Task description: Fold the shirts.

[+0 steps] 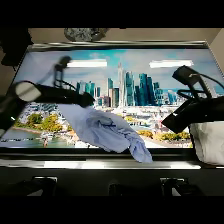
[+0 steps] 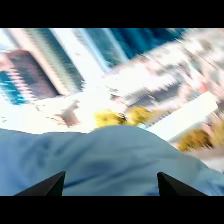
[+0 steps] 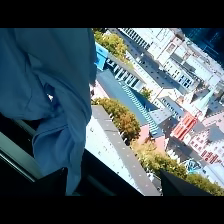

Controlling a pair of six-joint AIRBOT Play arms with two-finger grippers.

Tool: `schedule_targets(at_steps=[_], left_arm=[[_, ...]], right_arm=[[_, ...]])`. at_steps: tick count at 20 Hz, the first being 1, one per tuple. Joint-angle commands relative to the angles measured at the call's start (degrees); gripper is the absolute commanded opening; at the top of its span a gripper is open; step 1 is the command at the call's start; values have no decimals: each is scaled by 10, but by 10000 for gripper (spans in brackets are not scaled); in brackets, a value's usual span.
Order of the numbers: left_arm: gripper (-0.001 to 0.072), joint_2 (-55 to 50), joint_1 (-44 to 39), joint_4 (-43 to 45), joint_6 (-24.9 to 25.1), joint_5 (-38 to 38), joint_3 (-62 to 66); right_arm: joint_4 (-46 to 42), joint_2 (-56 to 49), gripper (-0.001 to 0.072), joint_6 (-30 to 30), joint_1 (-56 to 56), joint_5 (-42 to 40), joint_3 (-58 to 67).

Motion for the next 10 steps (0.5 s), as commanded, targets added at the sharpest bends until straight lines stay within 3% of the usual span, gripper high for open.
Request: schedule_targets(at_steps=[1,5,10], left_arm=[[706,-6,180,89,-68,-64,22],[702,-12,282,81,-62,-99,-141],[698,-12,250,-55,38,-66,-324]], right_arm=[[33,-19,689,2,1,-37,-75],[77,-30,689,-1,1,-117,-250],[89,-55,689,-16,1,-191,-329]])
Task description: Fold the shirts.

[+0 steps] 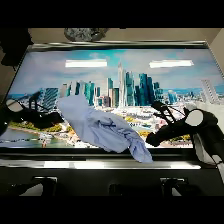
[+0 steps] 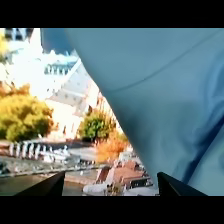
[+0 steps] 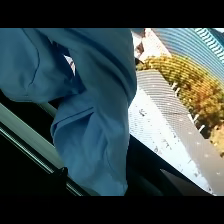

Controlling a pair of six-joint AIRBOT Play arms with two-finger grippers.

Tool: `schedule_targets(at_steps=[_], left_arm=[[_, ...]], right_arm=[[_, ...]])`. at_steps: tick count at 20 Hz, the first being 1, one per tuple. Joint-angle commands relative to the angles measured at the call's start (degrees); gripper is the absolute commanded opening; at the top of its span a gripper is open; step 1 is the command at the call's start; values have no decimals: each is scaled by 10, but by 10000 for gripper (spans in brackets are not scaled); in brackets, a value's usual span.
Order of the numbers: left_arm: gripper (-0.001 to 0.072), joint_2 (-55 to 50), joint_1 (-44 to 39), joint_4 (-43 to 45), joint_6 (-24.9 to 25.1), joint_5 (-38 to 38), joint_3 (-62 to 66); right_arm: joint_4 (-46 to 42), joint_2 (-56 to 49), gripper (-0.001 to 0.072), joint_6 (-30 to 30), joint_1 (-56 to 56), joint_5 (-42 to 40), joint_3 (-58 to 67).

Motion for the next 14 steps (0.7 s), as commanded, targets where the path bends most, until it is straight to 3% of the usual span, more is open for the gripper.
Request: schedule_targets(at_steps=[1,10,14], left_arm=[[698,0,-16,-81,57,18,-105],[698,-2,-154,-134,60,27,-122],[697,-9,-202,-144,33,91,-122]], right_arm=[[13,-18,689,-11,0,-54,-52],[43,-91,688,-45,1,-60,-59],[45,-119,687,-52,1,-67,-59]])
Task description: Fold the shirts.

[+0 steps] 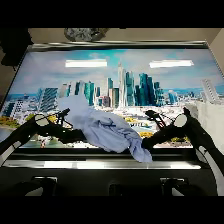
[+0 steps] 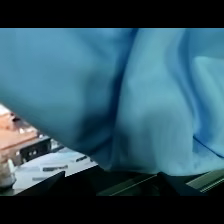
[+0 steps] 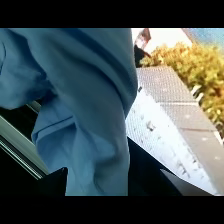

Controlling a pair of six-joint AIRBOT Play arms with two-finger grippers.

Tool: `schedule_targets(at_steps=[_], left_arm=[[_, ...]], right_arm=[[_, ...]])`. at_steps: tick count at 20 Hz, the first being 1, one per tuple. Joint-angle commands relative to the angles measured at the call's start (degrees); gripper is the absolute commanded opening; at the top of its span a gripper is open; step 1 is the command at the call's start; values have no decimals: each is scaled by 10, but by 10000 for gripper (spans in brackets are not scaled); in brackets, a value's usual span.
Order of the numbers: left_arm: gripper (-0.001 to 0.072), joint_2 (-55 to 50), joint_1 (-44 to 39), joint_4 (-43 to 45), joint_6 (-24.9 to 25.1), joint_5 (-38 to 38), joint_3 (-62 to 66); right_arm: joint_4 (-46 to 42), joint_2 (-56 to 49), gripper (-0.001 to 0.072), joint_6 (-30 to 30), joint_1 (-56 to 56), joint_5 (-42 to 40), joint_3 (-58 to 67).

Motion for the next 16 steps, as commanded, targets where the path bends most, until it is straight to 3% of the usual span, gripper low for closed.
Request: schedule_targets(at_steps=[1,3,5,8,9,10,11,13,16], left_arm=[[697,-13,-46,-14,-31,47,-2],[653,-29,-75,-28,-31,68,-2],[511,-42,-102,-27,-49,98,-2],[75,-47,-110,-26,-76,124,0],[28,-44,-108,-24,-70,122,1],[28,-38,-105,-24,-69,120,2],[27,-27,-101,-21,-69,120,2],[26,15,-90,16,-70,113,16],[24,117,-63,138,-71,76,114]], right_arm=[[6,-21,687,-9,1,-6,-1],[6,-21,686,-12,1,-9,-1],[10,-21,685,-12,1,-10,-2],[68,-21,673,-26,1,-23,-35],[81,-21,603,-34,1,-29,-51],[76,-21,243,-39,1,-33,-62],[62,-21,57,-40,1,-33,-63],[60,-20,47,-82,-1,-20,-45],[40,23,47,-120,-1,2,68]])
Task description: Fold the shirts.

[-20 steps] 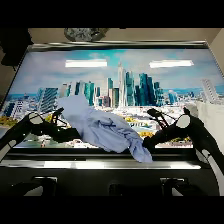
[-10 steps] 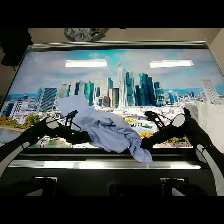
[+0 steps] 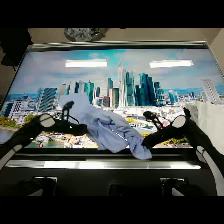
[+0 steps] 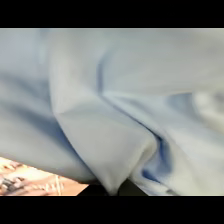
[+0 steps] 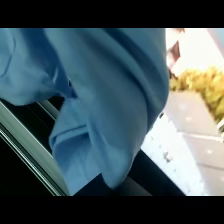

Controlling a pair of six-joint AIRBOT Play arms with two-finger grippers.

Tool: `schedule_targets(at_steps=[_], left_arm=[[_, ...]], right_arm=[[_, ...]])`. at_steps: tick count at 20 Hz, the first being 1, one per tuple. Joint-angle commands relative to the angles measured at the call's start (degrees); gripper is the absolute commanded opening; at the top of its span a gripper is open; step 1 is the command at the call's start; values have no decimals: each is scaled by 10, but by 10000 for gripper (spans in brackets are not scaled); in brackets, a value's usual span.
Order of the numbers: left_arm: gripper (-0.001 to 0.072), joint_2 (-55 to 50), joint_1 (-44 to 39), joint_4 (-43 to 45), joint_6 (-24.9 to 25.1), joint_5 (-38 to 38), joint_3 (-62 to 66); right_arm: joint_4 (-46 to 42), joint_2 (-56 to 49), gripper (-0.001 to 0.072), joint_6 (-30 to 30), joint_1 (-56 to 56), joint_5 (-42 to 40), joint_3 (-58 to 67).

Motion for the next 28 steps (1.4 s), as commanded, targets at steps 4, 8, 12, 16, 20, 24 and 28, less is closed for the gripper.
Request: schedule_targets(at_steps=[4,8,12,16,20,24,28], left_arm=[[25,174,117,143,-26,-12,352],[26,180,217,143,-27,-11,657],[26,190,226,137,-48,-15,731],[26,190,226,139,-47,-51,728],[27,169,226,152,-45,-158,661],[27,119,226,154,-8,-272,473],[27,1,226,141,34,-206,257]], right_arm=[[-57,123,48,-43,-1,-50,355],[-130,200,48,49,-1,-75,579],[-145,260,48,74,-1,-20,612],[-204,272,48,112,-1,31,612],[-254,237,48,124,-1,98,611],[-289,104,49,98,-1,231,539],[-276,-43,50,104,-1,32,378]])
